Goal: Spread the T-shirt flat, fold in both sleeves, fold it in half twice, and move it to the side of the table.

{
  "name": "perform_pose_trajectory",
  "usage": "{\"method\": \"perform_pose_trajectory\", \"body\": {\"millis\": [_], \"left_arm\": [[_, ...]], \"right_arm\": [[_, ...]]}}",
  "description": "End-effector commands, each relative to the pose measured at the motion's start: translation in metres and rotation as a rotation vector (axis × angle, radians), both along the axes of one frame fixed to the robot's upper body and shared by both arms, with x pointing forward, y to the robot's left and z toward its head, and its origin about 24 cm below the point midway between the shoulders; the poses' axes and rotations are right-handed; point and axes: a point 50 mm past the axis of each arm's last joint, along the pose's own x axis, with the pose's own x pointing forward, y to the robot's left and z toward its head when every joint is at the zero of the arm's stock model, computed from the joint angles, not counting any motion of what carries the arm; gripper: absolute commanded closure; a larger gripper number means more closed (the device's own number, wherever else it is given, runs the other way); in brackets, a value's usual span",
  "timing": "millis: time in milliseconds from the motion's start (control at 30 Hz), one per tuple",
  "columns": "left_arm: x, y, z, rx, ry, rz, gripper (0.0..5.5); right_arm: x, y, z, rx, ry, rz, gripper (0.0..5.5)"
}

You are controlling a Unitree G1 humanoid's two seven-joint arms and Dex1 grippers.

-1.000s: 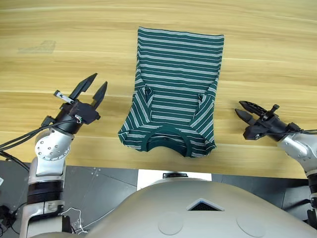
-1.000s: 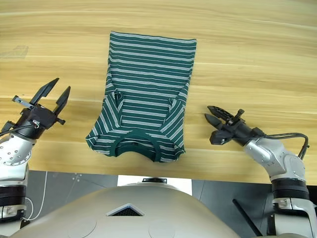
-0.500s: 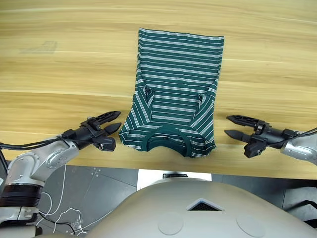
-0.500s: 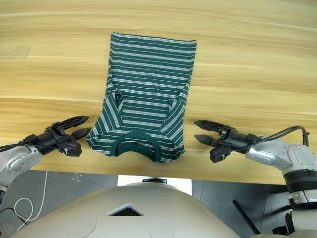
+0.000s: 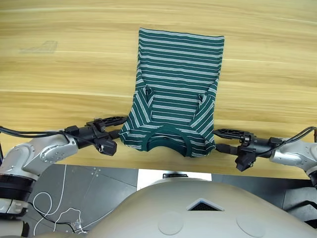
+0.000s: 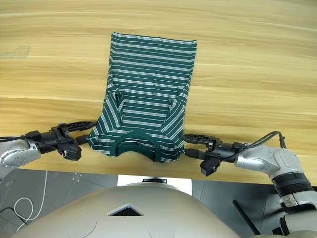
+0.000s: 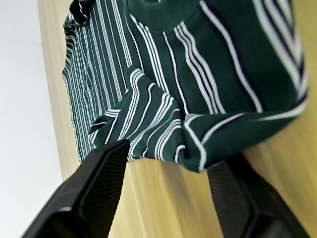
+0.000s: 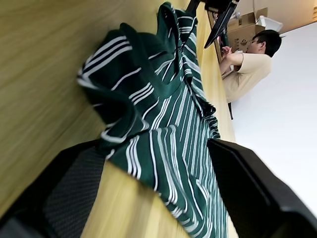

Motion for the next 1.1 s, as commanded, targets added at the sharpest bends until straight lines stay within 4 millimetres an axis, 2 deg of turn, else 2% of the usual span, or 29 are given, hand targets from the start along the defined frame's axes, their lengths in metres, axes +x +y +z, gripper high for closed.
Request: {"method": "perform_pose_trajectory", "body": {"millis": [33,133,333,600,767,867,1100], "left_arm": [[-0.015,-0.005,-0.033,0.090,0.195,-0.062,2.73],[-0.007,-0.007,-0.038,0.086,0.200,-0.072,2.73],[-0.005,-0.015,-0.045,0.078,0.234,-0.147,2.73],[-0.036,-0.023,-0.036,0.006,0.296,-0.229,2.73],[-0.038,-0.016,-0.039,0.045,0.327,-0.214,2.73],[-0.032,-0.015,-0.041,0.030,0.316,-0.171,2.73],[-0.014,-0.011,-0.050,0.012,0.268,-0.069,2.69]], "right_arm": [[0.003,0.004,-0.011,-0.035,0.010,-0.008,1.79],[0.004,0.009,-0.012,-0.016,0.009,-0.006,1.79],[0.004,0.009,-0.017,-0.022,0.002,-0.024,1.79],[-0.003,0.008,-0.016,-0.044,0.013,0.016,1.79],[-0.003,0.011,-0.017,-0.043,0.017,0.032,1.79],[-0.003,0.014,-0.016,-0.033,0.019,0.039,1.79],[-0.005,0.012,-0.017,-0.049,0.034,0.033,3.18]]}}
